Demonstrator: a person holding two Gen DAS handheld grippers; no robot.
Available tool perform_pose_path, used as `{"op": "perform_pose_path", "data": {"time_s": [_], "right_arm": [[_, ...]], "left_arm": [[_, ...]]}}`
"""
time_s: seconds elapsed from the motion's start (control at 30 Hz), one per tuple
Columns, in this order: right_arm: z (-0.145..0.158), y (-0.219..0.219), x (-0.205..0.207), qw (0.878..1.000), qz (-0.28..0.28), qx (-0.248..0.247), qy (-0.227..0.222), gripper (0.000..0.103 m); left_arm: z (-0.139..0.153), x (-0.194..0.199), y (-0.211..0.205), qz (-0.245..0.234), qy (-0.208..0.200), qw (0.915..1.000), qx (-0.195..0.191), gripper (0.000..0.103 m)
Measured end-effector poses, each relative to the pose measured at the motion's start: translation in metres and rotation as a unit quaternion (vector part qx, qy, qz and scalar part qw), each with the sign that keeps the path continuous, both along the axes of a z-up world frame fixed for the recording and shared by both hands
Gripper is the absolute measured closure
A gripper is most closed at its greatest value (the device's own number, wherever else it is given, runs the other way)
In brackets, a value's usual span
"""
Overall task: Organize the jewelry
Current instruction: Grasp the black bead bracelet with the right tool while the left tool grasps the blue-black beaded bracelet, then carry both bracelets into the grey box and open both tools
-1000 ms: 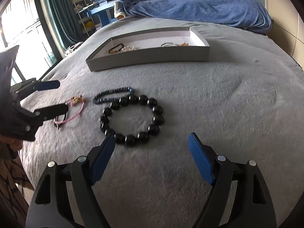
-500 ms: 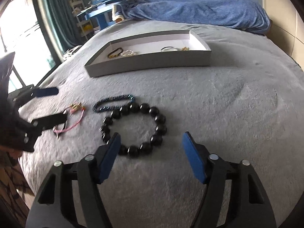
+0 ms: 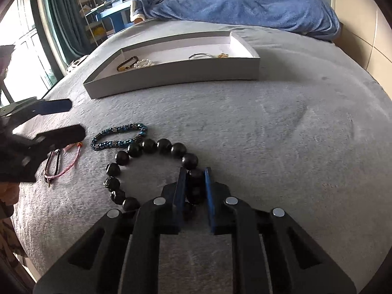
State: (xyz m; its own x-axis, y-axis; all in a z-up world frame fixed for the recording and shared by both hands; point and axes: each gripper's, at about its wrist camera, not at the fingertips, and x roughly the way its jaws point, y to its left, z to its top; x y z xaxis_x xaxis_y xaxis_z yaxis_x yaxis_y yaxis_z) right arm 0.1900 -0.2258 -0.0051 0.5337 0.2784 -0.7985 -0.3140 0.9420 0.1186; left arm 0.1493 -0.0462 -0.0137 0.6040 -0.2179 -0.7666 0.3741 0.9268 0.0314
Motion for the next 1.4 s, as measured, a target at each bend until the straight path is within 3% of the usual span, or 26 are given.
{"op": "perform_pose_path", "data": {"time_s": [0.53, 0.63, 0.7, 0.77, 1.03, 1.4], "right_arm": [[0.001, -0.022, 0.001, 1.0, -0.021, -0.006, -0.003, 0.089], [0.0, -0.021, 0.002, 1.0, -0.021, -0.002, -0.001, 0.088], [-0.002, -0.02, 0.004, 1.0, -0.022, 0.004, 0.004, 0.086], [-0.003, -0.02, 0.006, 1.0, -0.024, 0.01, 0.007, 0.086], [0.007, -0.019, 0.006, 0.999, -0.02, 0.038, -0.003, 0.089], [0.044, -0.01, 0.008, 0.997, -0.009, 0.068, -0.046, 0.089]], "left_arm": [[-0.031, 0.03, -0.029, -0.017, 0.042, 0.9987, 0.024, 0.053], [-0.031, 0.029, -0.029, -0.021, 0.042, 0.9985, 0.028, 0.071], [-0.029, 0.027, -0.032, -0.03, 0.038, 0.9982, 0.034, 0.09], [-0.027, 0.024, -0.034, -0.033, 0.033, 0.9982, 0.038, 0.095], [-0.005, 0.022, -0.027, -0.026, 0.013, 0.9995, 0.011, 0.095], [0.042, 0.023, -0.021, -0.025, -0.038, 0.9987, -0.022, 0.095]]}}
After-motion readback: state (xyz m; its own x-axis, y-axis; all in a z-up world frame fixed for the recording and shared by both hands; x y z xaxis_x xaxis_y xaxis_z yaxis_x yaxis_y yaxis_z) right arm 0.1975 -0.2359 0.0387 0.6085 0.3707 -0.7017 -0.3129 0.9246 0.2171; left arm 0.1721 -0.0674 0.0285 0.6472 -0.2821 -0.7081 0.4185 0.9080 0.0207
